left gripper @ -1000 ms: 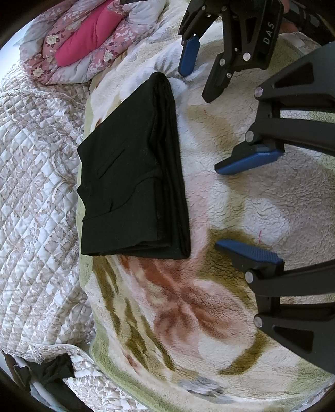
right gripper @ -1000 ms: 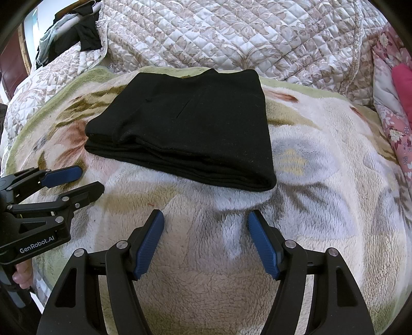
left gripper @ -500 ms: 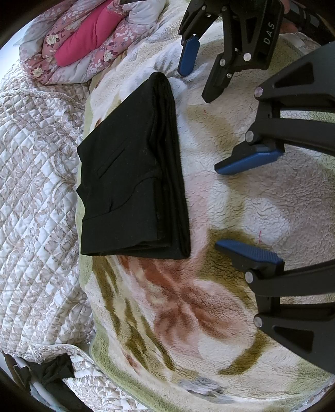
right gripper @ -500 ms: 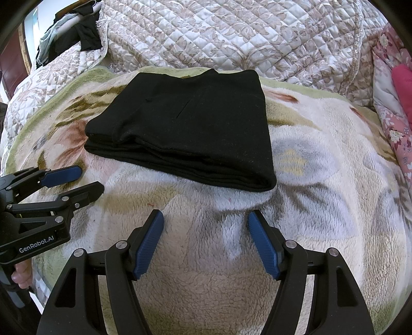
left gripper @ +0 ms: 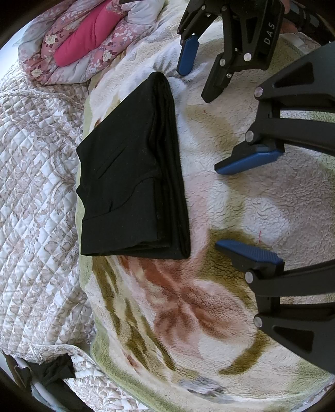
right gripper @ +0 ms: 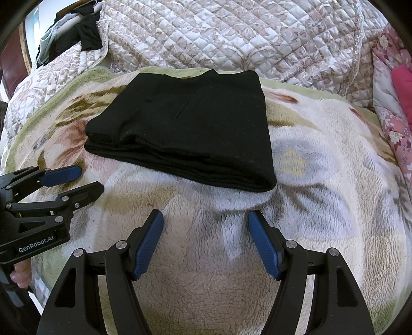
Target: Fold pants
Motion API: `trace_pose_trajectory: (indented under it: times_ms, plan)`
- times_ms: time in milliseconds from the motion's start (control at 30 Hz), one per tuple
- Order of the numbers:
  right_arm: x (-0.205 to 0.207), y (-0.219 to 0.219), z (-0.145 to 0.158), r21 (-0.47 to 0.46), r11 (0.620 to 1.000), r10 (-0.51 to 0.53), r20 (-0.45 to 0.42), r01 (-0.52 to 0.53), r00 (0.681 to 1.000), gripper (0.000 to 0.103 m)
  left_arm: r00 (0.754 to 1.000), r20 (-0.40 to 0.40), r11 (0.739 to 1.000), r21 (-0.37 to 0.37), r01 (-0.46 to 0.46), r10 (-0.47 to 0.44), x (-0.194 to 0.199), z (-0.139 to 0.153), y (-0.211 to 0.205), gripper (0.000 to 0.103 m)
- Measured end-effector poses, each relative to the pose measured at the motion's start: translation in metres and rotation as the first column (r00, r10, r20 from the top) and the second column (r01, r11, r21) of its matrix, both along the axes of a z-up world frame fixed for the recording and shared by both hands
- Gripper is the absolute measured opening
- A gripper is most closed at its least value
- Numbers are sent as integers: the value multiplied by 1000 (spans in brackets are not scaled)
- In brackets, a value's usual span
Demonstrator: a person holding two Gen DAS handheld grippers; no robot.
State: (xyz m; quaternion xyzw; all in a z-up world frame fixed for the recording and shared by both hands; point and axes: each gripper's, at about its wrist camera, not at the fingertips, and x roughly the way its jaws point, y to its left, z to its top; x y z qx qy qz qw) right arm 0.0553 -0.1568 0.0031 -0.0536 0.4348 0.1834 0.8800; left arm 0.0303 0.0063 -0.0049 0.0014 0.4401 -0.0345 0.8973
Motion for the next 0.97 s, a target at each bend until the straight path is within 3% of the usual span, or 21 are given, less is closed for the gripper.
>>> trace_pose_trajectory:
  times_ms: [967]
  plan:
    - [-1,1,0,-1,1000,-5,4,5,1000,70,1000,-1,1000,-4,-2,2,0,-1,4,56]
